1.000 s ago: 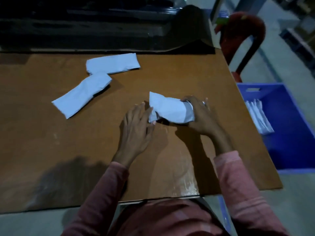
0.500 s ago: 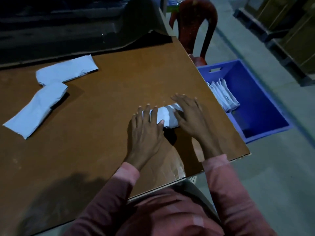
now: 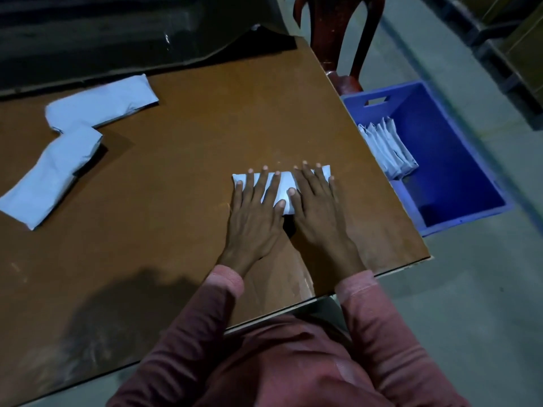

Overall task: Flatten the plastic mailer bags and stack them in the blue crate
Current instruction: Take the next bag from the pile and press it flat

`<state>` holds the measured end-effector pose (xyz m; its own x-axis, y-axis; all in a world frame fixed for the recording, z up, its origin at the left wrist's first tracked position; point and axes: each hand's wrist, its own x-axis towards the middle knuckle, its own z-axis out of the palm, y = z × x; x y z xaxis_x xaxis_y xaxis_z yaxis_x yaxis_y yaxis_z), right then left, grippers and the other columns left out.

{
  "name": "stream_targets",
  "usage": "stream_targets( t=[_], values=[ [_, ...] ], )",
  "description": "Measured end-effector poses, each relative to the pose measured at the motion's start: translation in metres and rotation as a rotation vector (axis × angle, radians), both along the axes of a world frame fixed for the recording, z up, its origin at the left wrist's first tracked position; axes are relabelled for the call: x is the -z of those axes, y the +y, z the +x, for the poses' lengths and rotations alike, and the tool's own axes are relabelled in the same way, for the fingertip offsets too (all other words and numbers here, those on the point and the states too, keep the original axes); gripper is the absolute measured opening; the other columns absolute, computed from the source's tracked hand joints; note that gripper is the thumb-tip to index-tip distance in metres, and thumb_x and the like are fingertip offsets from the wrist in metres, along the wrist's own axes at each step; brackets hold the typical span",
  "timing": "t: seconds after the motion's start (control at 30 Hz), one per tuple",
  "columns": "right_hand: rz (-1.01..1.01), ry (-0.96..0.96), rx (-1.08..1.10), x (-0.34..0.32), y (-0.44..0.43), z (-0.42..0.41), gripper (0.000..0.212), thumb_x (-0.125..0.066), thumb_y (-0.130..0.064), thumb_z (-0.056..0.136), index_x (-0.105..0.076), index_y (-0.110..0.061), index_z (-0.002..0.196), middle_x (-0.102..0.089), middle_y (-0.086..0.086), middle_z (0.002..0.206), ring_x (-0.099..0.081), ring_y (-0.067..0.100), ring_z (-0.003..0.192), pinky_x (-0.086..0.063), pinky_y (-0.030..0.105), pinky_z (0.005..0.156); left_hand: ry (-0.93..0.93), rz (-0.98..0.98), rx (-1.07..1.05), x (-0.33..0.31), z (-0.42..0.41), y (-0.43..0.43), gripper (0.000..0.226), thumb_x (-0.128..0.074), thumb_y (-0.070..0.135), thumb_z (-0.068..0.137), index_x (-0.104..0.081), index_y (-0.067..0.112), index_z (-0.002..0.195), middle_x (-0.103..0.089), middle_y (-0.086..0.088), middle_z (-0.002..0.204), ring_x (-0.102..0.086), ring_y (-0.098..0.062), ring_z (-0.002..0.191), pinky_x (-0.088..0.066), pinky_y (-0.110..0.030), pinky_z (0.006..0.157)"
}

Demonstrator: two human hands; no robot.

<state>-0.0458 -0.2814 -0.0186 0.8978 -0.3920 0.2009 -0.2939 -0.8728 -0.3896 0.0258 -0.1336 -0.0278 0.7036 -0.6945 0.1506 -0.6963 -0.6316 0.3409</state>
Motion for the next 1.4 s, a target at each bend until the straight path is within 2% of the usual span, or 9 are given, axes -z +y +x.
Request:
stream_targets(
  t=[0.13, 0.33, 0.63, 0.83, 1.03, 1.13, 1.23, 1.3, 1.4],
  values=[
    [-0.110, 0.011, 0.036, 0.012, 0.006, 0.000, 0.051, -0.029, -0.033, 0.110, -0.037, -0.015, 0.156, -0.028, 0.004, 0.167, -0.011, 0.022, 0.158, -0.010, 0.051, 0.127, 0.035, -0.012, -0.020, 0.009, 0.001, 0.000, 0.058, -0.019, 0.040, 0.111, -0.015, 0.023, 0.166, -0.009, -0.002, 0.174, 0.001, -0.026, 0.161, -0.010, -0.054, 0.129],
    [-0.148, 0.035, 0.051, 0.017, 0.006, 0.001, 0.053, -0.028, -0.032, 0.109, -0.035, -0.013, 0.157, -0.027, 0.006, 0.167, -0.012, 0.024, 0.158, -0.011, 0.052, 0.126, 0.022, 0.048, -0.050, 0.015, 0.000, -0.004, 0.058, -0.019, 0.039, 0.111, -0.010, 0.024, 0.167, -0.004, -0.003, 0.175, 0.006, -0.026, 0.161, -0.005, -0.052, 0.130],
    [-0.055, 0.048, 0.026, 0.017, 0.002, 0.001, 0.054, -0.031, -0.033, 0.108, -0.031, -0.016, 0.159, -0.025, 0.003, 0.168, -0.009, 0.022, 0.158, -0.011, 0.045, 0.128, -0.039, 0.086, -0.071, 0.024, -0.001, -0.006, 0.060, -0.024, 0.039, 0.111, -0.011, 0.022, 0.167, -0.005, -0.005, 0.174, 0.003, -0.029, 0.161, -0.010, -0.053, 0.129],
    [-0.073, 0.082, 0.038, 0.016, 0.003, 0.003, 0.054, -0.031, -0.033, 0.108, -0.028, -0.017, 0.160, -0.024, 0.003, 0.169, -0.010, 0.022, 0.158, -0.014, 0.044, 0.126, -0.018, 0.113, -0.070, 0.025, 0.003, -0.008, 0.060, -0.024, 0.042, 0.110, -0.017, 0.022, 0.166, -0.011, -0.006, 0.174, -0.002, -0.031, 0.161, -0.014, -0.053, 0.128],
    [-0.079, 0.111, 0.008, 0.012, 0.002, 0.002, 0.056, -0.027, -0.036, 0.108, -0.027, -0.017, 0.161, -0.022, 0.004, 0.169, -0.010, 0.023, 0.158, -0.017, 0.045, 0.125, 0.066, 0.136, -0.059, 0.021, 0.005, -0.007, 0.063, -0.014, 0.047, 0.108, -0.005, 0.028, 0.167, 0.002, -0.001, 0.175, 0.009, -0.027, 0.161, -0.007, -0.053, 0.129],
    [-0.057, 0.113, -0.027, 0.006, -0.002, -0.003, 0.058, -0.030, -0.038, 0.108, -0.023, -0.016, 0.162, -0.015, 0.004, 0.171, -0.006, 0.023, 0.159, -0.012, 0.049, 0.126, 0.095, 0.093, -0.046, 0.012, 0.000, -0.001, 0.063, -0.019, 0.048, 0.109, -0.001, 0.029, 0.167, 0.008, -0.003, 0.174, 0.015, -0.025, 0.160, -0.001, -0.050, 0.130],
    [0.015, 0.081, -0.040, -0.001, 0.004, -0.019, 0.061, -0.031, -0.038, 0.109, -0.015, -0.016, 0.164, -0.006, 0.002, 0.172, 0.002, 0.019, 0.159, -0.005, 0.046, 0.127, 0.096, 0.059, 0.004, 0.004, -0.017, 0.013, 0.062, -0.026, 0.044, 0.111, 0.000, 0.031, 0.166, 0.014, -0.003, 0.174, 0.018, -0.024, 0.159, 0.002, -0.045, 0.130],
    [0.072, 0.102, -0.063, -0.002, 0.008, -0.030, 0.060, -0.029, -0.039, 0.110, -0.013, -0.017, 0.164, -0.003, 0.001, 0.172, 0.004, 0.018, 0.159, -0.005, 0.044, 0.126, 0.122, 0.078, 0.035, 0.002, -0.029, 0.021, 0.061, -0.020, 0.046, 0.110, -0.001, 0.031, 0.166, 0.015, -0.001, 0.173, 0.019, -0.025, 0.159, -0.002, -0.043, 0.128],
    [0.095, 0.090, -0.107, 0.007, 0.007, -0.035, 0.058, -0.032, -0.034, 0.111, -0.016, -0.017, 0.164, -0.002, 0.003, 0.172, 0.006, 0.026, 0.159, -0.012, 0.049, 0.128, 0.163, 0.121, 0.039, 0.006, -0.034, 0.027, 0.064, -0.010, 0.050, 0.106, -0.001, 0.031, 0.166, 0.018, 0.002, 0.173, 0.021, -0.026, 0.158, -0.003, -0.044, 0.127]
  ],
)
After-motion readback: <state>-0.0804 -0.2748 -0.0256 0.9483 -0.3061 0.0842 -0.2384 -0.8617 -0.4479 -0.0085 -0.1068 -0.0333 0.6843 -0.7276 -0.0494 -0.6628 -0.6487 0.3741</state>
